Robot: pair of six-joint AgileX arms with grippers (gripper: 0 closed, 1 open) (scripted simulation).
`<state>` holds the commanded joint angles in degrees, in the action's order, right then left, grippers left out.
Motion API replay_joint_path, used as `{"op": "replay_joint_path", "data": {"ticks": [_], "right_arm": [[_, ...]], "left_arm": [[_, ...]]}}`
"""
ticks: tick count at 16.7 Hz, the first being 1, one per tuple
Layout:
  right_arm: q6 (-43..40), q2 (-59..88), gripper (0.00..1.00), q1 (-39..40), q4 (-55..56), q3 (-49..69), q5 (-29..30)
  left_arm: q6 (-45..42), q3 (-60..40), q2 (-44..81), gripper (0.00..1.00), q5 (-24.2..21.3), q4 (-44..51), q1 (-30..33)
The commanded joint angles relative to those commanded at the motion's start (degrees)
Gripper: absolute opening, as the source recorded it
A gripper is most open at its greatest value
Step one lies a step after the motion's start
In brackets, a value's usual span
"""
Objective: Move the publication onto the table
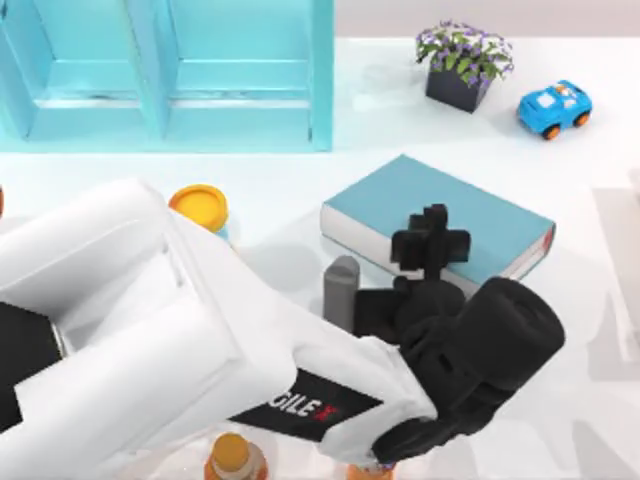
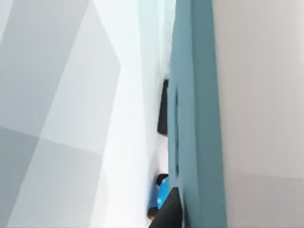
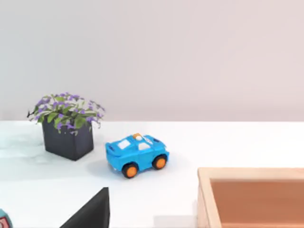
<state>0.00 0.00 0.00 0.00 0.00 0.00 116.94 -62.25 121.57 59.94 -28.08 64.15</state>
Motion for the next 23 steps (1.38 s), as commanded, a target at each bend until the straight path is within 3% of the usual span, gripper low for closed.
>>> {"op": "replay_joint_path", "data": {"ticks": [3, 16, 23], "right_arm": [[0.00, 0.00, 1.00, 0.00, 0.00, 0.00, 0.00], [0.00, 0.00, 1.00, 0.00, 0.00, 0.00, 0.00], [0.00, 0.00, 1.00, 0.00, 0.00, 0.00, 0.00]], "left_arm": [[0.00, 0.00, 0.00, 0.00, 0.00, -0.01, 0.00], [0.00, 0.00, 0.00, 0.98, 0.00, -0.01, 0.00], [0.00, 0.00, 0.00, 1.00, 0.00, -0.01, 0.00]]}}
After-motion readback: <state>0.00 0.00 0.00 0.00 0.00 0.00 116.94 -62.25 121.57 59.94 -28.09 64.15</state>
